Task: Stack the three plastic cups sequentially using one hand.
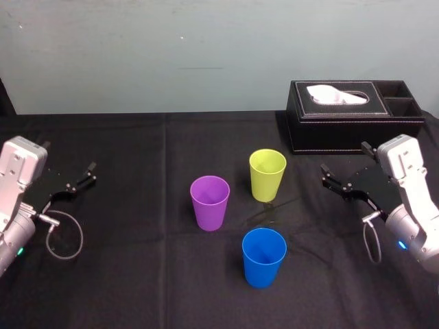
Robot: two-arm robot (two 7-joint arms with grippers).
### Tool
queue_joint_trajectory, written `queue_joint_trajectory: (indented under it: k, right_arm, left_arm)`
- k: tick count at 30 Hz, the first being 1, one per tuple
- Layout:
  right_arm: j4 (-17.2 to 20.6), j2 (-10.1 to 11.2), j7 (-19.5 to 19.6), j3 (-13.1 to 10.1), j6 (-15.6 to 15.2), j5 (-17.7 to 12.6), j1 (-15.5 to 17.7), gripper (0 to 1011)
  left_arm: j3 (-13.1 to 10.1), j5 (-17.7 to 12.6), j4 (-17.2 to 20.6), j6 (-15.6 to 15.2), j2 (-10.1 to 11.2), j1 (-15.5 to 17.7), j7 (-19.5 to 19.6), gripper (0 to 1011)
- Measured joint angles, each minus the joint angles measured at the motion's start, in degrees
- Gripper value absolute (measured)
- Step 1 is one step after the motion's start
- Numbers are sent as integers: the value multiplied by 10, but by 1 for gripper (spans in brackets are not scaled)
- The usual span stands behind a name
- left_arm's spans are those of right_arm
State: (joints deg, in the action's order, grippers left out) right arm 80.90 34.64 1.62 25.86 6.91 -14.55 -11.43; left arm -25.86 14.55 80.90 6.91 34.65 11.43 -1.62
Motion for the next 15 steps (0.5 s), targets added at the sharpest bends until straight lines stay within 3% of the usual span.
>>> queue_joint_trajectory:
  k: [15]
  right_arm:
    - [0, 0, 0, 0, 0, 0, 0, 1004]
  left_arm:
    - [0, 0, 0, 0, 0, 0, 0, 1011]
